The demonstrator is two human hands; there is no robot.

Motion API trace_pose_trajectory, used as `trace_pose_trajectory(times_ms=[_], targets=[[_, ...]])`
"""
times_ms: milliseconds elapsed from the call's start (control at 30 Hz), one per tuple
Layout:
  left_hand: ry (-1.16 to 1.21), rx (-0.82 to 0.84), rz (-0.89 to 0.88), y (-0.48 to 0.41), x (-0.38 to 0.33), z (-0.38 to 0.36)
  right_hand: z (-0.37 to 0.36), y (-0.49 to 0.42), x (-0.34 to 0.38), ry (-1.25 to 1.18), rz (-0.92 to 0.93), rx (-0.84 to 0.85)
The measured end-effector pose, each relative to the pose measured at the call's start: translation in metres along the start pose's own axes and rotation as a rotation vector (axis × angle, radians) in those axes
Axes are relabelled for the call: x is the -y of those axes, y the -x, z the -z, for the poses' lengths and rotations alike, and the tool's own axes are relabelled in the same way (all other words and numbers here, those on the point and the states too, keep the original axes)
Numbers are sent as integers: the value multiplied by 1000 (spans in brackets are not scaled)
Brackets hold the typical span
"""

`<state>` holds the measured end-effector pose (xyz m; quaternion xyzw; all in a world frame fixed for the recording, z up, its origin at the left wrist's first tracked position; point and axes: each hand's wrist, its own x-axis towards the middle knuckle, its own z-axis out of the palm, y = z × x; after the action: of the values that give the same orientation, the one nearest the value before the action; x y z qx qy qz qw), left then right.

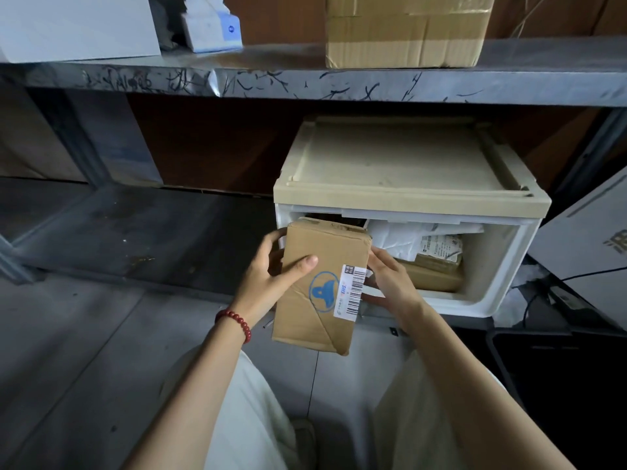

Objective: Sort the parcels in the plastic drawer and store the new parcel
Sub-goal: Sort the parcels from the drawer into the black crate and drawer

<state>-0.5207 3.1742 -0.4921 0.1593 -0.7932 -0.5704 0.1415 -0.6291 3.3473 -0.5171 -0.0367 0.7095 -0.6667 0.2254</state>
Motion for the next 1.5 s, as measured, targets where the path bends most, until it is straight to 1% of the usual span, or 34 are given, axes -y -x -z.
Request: trace_pose_trajectory(times_ms=[100, 233, 367, 533, 667, 767, 867, 967, 1100, 1200, 1267, 1367, 1433, 1500], targets=[[-22, 11, 1, 1, 4, 4, -6, -2, -1, -13, -28, 39], [-5, 4, -7, 1, 6, 6, -14, -2, -1, -71, -91, 42], [-29, 3, 63, -2, 5, 6, -18, 0, 1, -54, -163, 84], [5, 17, 117, -7, 7, 9, -9, -1, 4, -71, -142, 91], [30, 11, 174, 0, 4, 7, -12, -1, 4, -80, -131, 167], [22, -8, 231, -1, 4, 3, -18, -1, 2, -48, -103, 157], [42, -36, 285, -5, 6, 1, -22, 3, 2, 14, -97, 190], [-10, -75, 328, -7, 7, 2, -18, 8, 3, 86, -71, 213], [-65, -113, 349, -6, 9, -3, -15, 13, 5, 108, -74, 170], [-149, -121, 332, -5, 11, -7, -19, 14, 2, 163, -111, 235], [-181, -102, 322, -6, 12, -10, -21, 14, 0, 188, -89, 245], [-89, -129, 316, -11, 11, -11, -16, 8, -3, 152, -102, 195], [14, -146, 341, -15, 11, -8, -13, 6, -2, 115, -90, 208], [59, -154, 392, -17, 11, -4, -10, 4, -2, 79, -91, 239]])
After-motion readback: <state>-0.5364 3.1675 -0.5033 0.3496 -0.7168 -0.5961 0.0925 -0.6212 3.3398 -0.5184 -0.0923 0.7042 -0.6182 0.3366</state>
